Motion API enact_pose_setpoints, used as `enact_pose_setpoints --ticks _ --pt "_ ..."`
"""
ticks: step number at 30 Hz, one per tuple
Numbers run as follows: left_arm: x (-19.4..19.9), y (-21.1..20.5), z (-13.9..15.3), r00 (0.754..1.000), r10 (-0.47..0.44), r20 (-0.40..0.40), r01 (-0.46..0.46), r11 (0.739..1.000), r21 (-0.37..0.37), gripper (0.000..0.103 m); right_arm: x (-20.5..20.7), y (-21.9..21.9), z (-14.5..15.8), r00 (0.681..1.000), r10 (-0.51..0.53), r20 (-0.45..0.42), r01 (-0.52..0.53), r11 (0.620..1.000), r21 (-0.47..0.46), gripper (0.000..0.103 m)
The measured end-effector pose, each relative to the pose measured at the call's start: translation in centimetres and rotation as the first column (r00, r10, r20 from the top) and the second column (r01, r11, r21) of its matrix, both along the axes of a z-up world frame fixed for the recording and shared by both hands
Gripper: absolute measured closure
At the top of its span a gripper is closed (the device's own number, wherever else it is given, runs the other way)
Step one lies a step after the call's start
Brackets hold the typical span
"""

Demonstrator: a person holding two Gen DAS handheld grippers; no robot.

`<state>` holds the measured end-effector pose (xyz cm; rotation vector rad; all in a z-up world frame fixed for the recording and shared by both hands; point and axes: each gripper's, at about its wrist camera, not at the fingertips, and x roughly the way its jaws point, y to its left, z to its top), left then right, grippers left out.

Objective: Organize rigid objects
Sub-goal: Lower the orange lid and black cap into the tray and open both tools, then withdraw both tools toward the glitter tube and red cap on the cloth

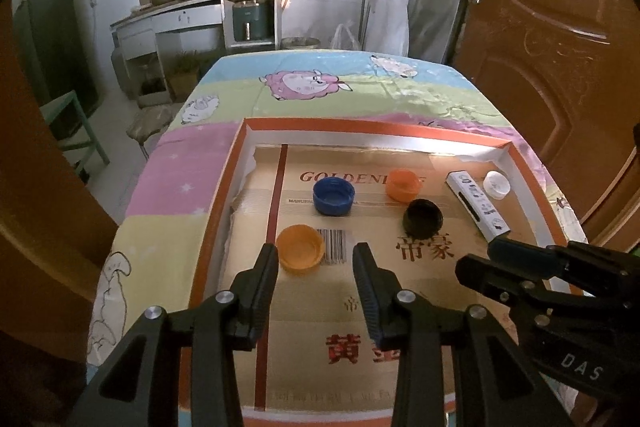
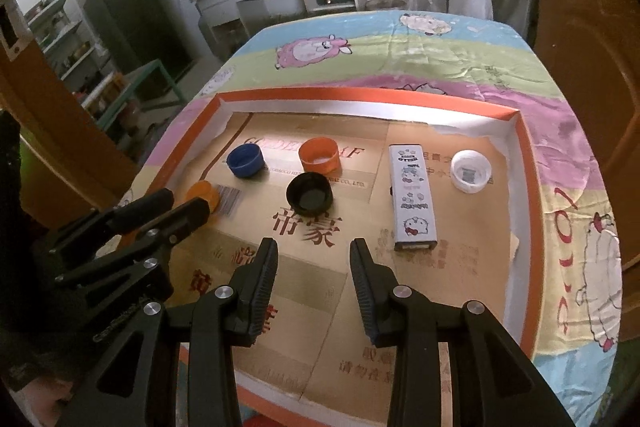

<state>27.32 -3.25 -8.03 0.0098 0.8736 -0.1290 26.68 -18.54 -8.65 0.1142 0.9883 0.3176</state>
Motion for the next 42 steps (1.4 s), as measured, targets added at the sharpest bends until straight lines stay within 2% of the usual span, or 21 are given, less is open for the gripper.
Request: enact_pose_setpoints --ticks 10,11,12,14,18,42 --pt "-2.6 0.2 1.2 1.0 0.008 0.021 -0.008 1.0 -0.013 0.064 -2.9 -0.2 1.4 0.999 -0.023 0.038 0.024 0.999 -0.025 0.064" --pt "-2.9 0.3 1.3 1.0 0.01 0.023 -0.01 1.0 -0.015 0.064 -3.4 -0.3 1.6 0.999 -0.029 0.042 0.03 0.999 -0.023 0.062" --pt "-3.1 0.3 1.5 1.0 0.011 0.025 -0.011 1.0 -0.016 0.064 -3.6 -0.4 1.6 0.999 -0.034 0.043 0.035 0.999 -0.023 0.054" --pt "-3.7 0.5 1.8 0.999 0.012 0.031 -0.011 1.0 -0.02 0.064 -4.2 -0.5 1.8 0.998 -0.046 0.049 0.047 0.999 -0.024 0.044" --pt "-4.8 0.7 2.3 0.999 0.011 0.042 -0.01 1.0 -0.02 0.064 -5.4 -1.0 2.1 0.997 -0.064 0.054 0.065 0.998 -0.016 0.04" --pt "-12.1 1.8 3.8 0.996 0.008 0.085 -0.006 1.0 -0.027 0.064 -13.3 -1.7 3.9 0.99 -0.104 0.095 0.106 0.994 -0.007 0.039"
